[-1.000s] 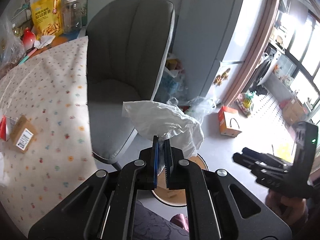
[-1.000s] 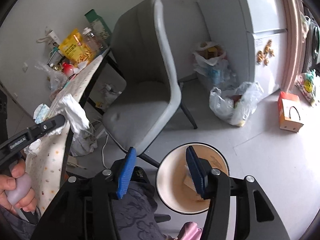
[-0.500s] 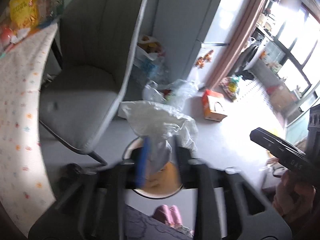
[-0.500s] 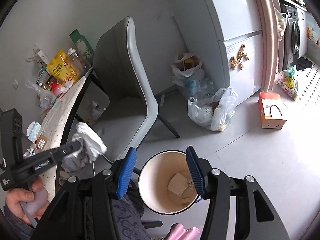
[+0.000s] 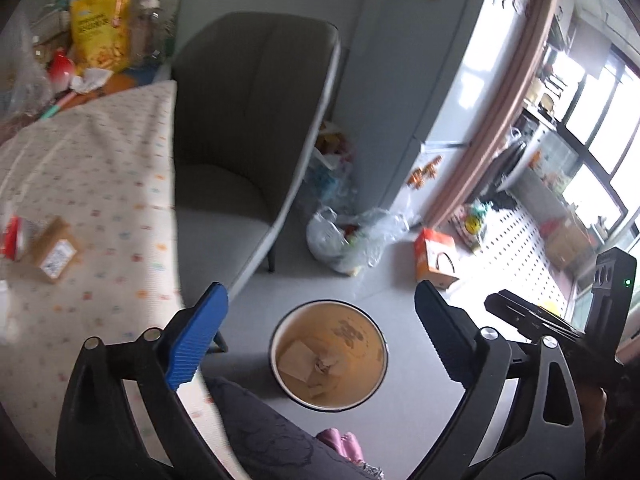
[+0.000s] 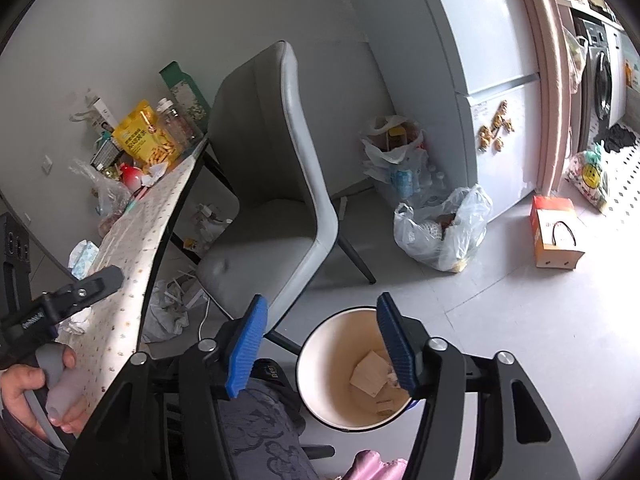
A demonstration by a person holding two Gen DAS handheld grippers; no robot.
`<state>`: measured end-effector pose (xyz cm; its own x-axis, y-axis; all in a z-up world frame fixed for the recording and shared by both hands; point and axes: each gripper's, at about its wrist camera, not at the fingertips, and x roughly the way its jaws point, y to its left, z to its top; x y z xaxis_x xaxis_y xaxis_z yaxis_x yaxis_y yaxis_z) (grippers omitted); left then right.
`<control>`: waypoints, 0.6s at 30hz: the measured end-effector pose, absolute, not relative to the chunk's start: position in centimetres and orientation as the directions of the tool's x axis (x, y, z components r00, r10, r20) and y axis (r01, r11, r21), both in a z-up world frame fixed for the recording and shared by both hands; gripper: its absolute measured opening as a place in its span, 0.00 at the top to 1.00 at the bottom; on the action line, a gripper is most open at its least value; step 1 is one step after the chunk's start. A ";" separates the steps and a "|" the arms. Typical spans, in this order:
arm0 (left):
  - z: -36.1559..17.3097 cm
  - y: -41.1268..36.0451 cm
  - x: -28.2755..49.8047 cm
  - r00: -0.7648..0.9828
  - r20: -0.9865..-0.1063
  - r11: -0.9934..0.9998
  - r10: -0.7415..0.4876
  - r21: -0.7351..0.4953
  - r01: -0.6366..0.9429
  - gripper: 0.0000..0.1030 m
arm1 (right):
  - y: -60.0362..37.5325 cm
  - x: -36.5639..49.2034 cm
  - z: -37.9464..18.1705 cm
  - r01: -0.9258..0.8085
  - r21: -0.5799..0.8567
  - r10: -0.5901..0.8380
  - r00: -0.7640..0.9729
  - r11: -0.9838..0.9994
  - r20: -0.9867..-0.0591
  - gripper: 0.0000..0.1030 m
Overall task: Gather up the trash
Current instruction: 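Move both tools back over the table toward the remaining trash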
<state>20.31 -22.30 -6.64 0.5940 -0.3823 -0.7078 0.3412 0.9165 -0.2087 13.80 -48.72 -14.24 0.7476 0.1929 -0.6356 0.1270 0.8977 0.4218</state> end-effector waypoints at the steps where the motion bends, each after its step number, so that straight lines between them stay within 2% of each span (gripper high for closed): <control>1: -6.3 -21.7 20.1 0.604 -0.702 0.920 -0.378 -0.209 0.332 0.08 | -48.4 13.8 -14.0 0.119 0.420 0.197 0.748 0.899 -0.633 0.43; 4: -5.3 -19.8 19.4 0.634 -0.682 0.928 -0.364 -0.212 0.305 0.06 | -47.2 13.9 -13.2 0.094 0.419 0.212 0.751 0.903 -0.625 0.38; 6: -4.6 -18.5 19.1 0.654 -0.670 0.934 -0.351 -0.207 0.289 0.06 | -46.2 14.0 -12.6 0.078 0.415 0.218 0.755 0.907 -0.619 0.29; 18: -2.6 -9.5 17.3 0.746 -0.607 0.957 -0.276 -0.242 0.158 0.06 | -39.3 15.6 -8.8 -0.038 0.380 0.275 0.757 0.924 -0.593 0.16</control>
